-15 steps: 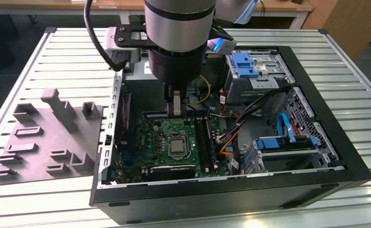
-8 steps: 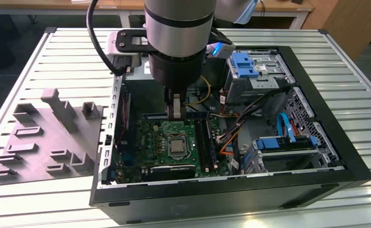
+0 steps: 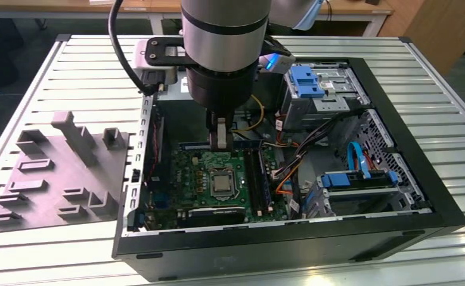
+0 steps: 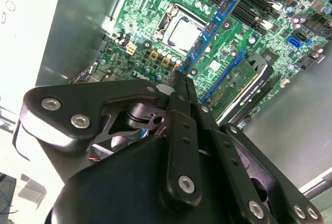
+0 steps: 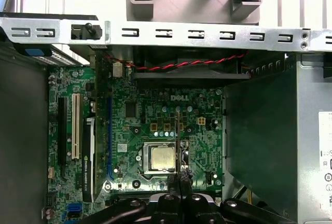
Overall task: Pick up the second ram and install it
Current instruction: 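Insert the second ram into the second slot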
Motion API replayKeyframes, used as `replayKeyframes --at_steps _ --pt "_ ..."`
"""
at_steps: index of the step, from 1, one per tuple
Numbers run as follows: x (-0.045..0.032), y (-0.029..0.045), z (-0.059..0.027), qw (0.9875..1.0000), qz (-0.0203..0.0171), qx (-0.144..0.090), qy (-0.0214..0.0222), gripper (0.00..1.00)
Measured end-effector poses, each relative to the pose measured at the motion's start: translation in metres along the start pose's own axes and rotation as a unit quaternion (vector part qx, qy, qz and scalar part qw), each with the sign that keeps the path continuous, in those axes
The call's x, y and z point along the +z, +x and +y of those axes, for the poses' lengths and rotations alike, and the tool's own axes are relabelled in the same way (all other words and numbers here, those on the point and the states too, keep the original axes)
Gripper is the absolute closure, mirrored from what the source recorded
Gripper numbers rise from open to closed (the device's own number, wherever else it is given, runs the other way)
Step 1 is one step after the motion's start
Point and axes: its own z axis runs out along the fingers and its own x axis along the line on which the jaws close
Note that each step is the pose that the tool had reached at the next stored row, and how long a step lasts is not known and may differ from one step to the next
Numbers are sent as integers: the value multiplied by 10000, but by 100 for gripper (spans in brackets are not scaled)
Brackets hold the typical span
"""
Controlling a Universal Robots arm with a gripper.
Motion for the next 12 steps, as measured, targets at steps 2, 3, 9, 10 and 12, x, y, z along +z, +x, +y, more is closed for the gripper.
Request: replayKeyframes --at_steps 2,3,9,10,12 --pt "0 0 0 10000 0 0 0 89" --pt "0 0 0 10000 -1 0 0 89" --pt "3 0 -1 9999 -4 101 10 89" --pt "4 0 -1 9999 -6 145 14 89" --pt "6 1 0 9996 -10 282 27 89"
